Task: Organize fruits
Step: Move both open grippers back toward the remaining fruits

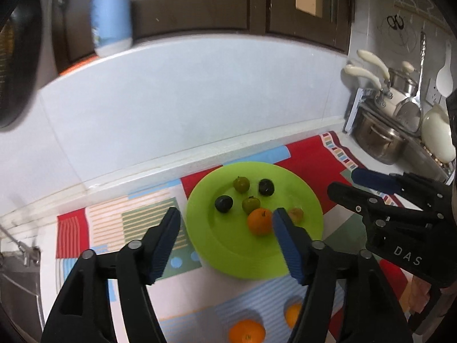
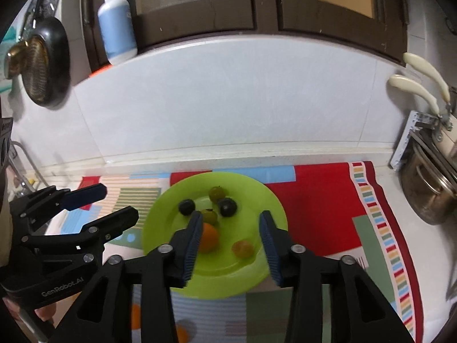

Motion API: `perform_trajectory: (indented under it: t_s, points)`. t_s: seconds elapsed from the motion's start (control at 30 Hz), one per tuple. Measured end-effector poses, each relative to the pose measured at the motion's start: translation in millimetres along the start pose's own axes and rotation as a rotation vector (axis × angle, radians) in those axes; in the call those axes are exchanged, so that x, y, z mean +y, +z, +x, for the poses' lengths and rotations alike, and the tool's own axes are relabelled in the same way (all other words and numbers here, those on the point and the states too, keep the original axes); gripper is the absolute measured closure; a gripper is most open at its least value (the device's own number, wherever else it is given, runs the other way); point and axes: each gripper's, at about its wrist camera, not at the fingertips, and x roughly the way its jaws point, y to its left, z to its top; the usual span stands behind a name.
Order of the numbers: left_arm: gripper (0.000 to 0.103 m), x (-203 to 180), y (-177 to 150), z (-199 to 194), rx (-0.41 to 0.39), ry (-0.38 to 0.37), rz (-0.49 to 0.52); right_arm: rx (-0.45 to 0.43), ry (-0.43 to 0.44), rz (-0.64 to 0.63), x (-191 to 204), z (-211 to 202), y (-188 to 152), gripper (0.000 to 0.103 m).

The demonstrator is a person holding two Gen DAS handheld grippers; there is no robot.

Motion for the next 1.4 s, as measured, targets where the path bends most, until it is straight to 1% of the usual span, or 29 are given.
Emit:
perform_trajectory:
  t_s: [0.07,0.2,0.4,0.7,0.8,1.03,1.2,1.4]
  points:
    - [0.028,1,-5,-14,-0.014,0.007,-0.008,-0.005,0.003,0.008,3,-10,-5,0.058]
    - [0.019,2,-12,-35,-0.031,0.013,-0.022,-0.009,-0.001,0.013,10,-27,-14,0.053]
    - [0.018,4,-29,-55,-0.034,0.020,-0.028,-0.011,0.006,-0.008,24,-46,-28,0.053]
    - [0.016,12,-59,-75,-0.014,0.054,-0.032,0.007,0.018,-0.019,42,-60,-53,0.053]
    - [0.016,15,-69,-77,-0.006,0.065,-0.027,0.023,0.024,-0.014,47,-60,-60,0.053]
    - [0.016,22,-92,-75,0.042,0.080,-0.025,0.075,0.027,-0.003,58,-54,-80,0.053]
    - [0.016,26,-105,-72,0.076,0.073,-0.017,0.110,0.026,0.013,62,-49,-92,0.053]
    - [0.016,31,-121,-58,0.140,0.055,-0.009,0.162,0.015,0.036,65,-39,-108,0.053]
